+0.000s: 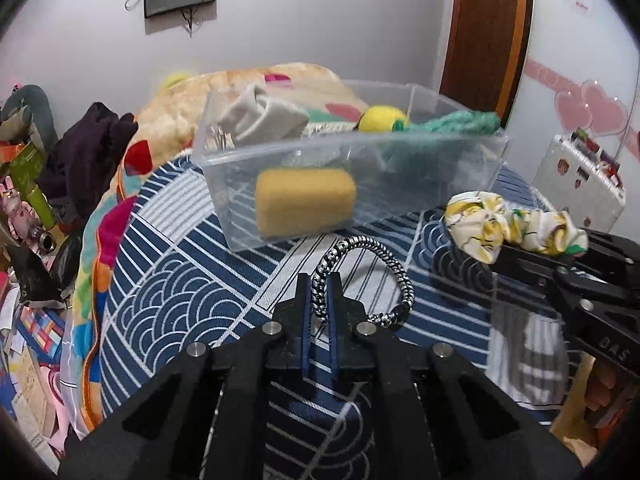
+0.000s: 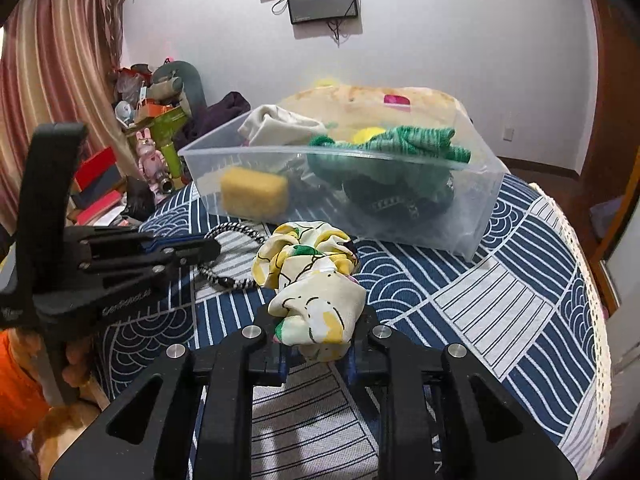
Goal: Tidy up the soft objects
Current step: 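Grasp the floral scrunchie with the right tool while the left tool grasps the beaded bracelet, then place the scrunchie into the box with the right tool while the left tool drops the bracelet in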
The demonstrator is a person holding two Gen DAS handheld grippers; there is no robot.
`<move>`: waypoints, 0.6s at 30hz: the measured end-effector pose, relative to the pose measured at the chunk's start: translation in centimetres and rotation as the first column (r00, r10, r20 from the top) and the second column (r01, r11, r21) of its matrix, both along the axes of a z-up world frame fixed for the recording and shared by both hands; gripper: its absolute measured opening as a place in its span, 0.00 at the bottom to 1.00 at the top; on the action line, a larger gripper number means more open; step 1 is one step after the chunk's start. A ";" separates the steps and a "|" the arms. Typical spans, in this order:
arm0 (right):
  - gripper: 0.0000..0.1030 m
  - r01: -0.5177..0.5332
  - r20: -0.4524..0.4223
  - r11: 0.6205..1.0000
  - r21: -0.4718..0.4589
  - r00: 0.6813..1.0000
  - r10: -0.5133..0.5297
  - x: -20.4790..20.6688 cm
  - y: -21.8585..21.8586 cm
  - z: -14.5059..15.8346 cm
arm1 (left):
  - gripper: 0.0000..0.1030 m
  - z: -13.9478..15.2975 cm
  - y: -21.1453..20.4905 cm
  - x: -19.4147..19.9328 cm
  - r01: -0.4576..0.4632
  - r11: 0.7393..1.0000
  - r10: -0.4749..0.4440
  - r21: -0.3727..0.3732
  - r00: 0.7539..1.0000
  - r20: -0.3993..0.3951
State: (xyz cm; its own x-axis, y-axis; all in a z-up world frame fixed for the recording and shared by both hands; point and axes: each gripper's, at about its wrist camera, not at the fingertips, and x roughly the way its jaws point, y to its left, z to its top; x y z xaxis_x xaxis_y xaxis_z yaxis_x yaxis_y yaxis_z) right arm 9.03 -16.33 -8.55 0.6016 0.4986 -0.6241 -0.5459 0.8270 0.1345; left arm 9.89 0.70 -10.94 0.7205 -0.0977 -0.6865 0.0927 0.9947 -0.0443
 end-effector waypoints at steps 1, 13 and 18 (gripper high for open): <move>0.17 0.003 0.006 1.000 0.004 1.000 -0.003 0.0 -0.1 0.3 | 0.06 0.4 0.1 -0.2 -0.002 1.000 0.002 -0.007 1.000 0.012; 0.18 0.048 0.151 0.998 0.041 0.987 -0.054 0.5 -0.1 5.5 | 0.06 6.7 2.2 0.2 -0.036 0.997 0.049 -0.074 0.983 0.179; 0.18 0.044 0.183 0.995 0.088 0.981 -0.060 2.1 0.4 7.0 | 0.06 7.8 2.8 2.0 -0.060 0.994 0.077 -0.092 0.977 0.197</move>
